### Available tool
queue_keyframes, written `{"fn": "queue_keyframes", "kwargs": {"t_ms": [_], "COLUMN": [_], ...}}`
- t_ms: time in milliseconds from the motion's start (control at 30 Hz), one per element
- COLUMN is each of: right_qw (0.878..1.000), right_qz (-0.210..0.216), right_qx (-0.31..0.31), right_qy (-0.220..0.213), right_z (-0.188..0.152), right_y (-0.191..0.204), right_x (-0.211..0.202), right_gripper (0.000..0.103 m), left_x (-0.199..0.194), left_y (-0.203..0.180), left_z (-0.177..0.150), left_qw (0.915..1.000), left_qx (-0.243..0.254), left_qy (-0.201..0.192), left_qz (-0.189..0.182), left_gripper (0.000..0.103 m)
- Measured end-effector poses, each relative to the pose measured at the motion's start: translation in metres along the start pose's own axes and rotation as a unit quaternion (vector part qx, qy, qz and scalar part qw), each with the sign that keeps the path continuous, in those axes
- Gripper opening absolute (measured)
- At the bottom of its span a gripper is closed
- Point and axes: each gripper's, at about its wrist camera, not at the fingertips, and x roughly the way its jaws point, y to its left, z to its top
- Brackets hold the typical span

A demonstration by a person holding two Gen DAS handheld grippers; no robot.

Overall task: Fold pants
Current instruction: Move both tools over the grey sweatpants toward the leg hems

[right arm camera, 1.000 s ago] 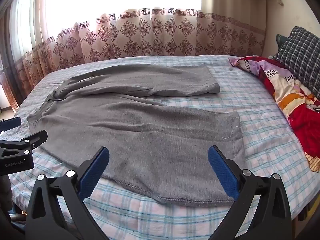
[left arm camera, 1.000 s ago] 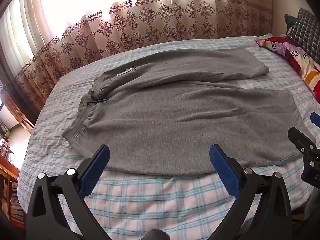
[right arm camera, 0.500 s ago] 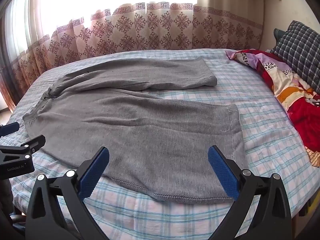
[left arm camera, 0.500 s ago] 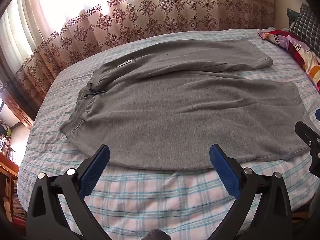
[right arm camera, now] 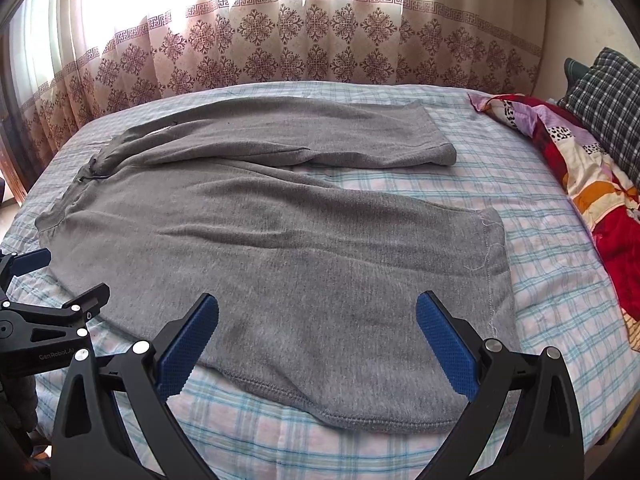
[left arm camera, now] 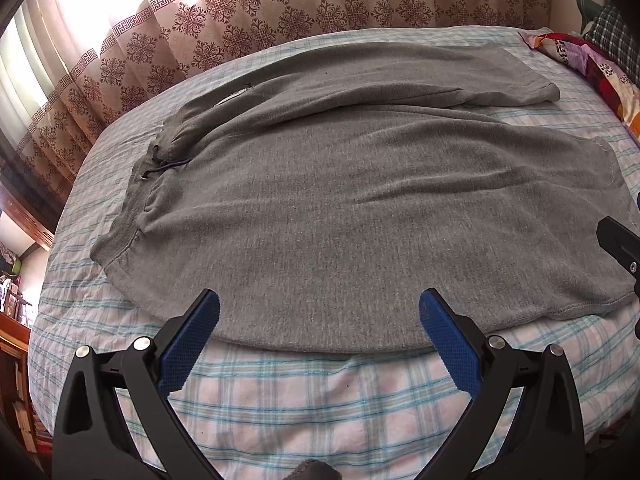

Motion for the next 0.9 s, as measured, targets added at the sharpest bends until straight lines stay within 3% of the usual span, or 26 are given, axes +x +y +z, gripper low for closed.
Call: {"fn": "queue_keyframes", "kwargs": {"t_ms": [200,433,733,900], "right_qw": [0.999,0.989,0.986,0.987], "right_qz": [0.0,0.016,0.042,0.053], "right_qx": [-0.012,0.005,-0.018,-0.03], "right_qy": [0.052,0.146,0.161,0.151], "right_z": [-0.001,-0.031,-0.056,-0.05], "right_y": [0.017,0.002,0.002,-0.005], "right_x": [0.041,0.062,0.043,0.028], "right_gripper": [0.098,0.098,0.098,0.097], "left_x": [0.042,0.05,0.05,0.037], "left_y": [-0.002,-0.002,0.005,-0.002], "left_z": [-0.003,-0.011,-0.029,-0.021], "left_qw": [0.9988,0.9979,0.9974,0.9987], "left_qx": [0.002,0.001,-0.017,0.006], "left_qy": [0.049,0.065,0.064,0.048], "left_qz": [-0.004,-0.009,-0.029,-0.017], "left_gripper": [0.101,0.101,0.101,0.101]}}
